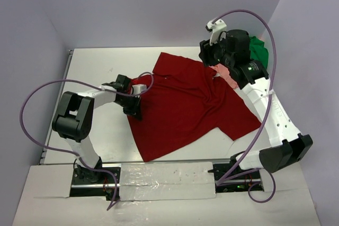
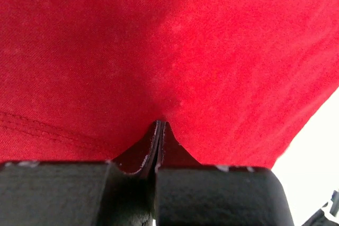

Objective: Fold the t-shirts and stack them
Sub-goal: Flatten the tshirt out

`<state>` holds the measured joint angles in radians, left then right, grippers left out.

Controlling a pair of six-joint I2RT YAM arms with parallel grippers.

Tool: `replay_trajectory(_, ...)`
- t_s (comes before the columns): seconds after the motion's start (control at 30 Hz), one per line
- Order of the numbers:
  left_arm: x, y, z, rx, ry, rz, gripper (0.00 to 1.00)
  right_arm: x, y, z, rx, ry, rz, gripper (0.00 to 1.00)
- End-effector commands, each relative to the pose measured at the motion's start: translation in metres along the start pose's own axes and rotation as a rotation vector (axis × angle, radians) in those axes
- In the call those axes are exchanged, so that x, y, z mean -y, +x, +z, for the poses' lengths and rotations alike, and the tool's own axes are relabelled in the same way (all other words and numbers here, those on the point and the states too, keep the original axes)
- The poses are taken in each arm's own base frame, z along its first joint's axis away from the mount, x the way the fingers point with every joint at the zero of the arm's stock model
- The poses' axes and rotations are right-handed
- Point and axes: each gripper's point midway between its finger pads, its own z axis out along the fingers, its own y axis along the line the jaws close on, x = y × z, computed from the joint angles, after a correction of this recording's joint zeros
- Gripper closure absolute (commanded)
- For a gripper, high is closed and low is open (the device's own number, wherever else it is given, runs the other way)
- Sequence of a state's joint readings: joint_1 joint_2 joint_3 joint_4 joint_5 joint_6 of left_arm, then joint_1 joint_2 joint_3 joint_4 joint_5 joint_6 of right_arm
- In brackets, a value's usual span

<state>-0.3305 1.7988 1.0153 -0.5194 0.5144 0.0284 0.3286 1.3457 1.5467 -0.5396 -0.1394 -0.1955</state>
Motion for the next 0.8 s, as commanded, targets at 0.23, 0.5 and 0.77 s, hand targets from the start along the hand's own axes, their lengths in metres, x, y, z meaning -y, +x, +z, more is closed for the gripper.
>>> replay_trajectory(0.23,-0.104,0.045,-0.035,-0.180,-0.567,0.044,1.00,0.017,-0.031,-0.036,0.111,0.078,-0.018,0.45)
replay_trajectory(0.5,-0.156,0.098,-0.095,-0.298,-0.704,-0.072,1.00,0.025,-0.035,-0.041,0.132,0.103,-0.012,0.46)
replay_trajectory(0.77,-0.200,0.128,-0.141,-0.255,-0.737,-0.203,1.00,0.029,-0.029,-0.031,0.116,0.098,0.016,0.46)
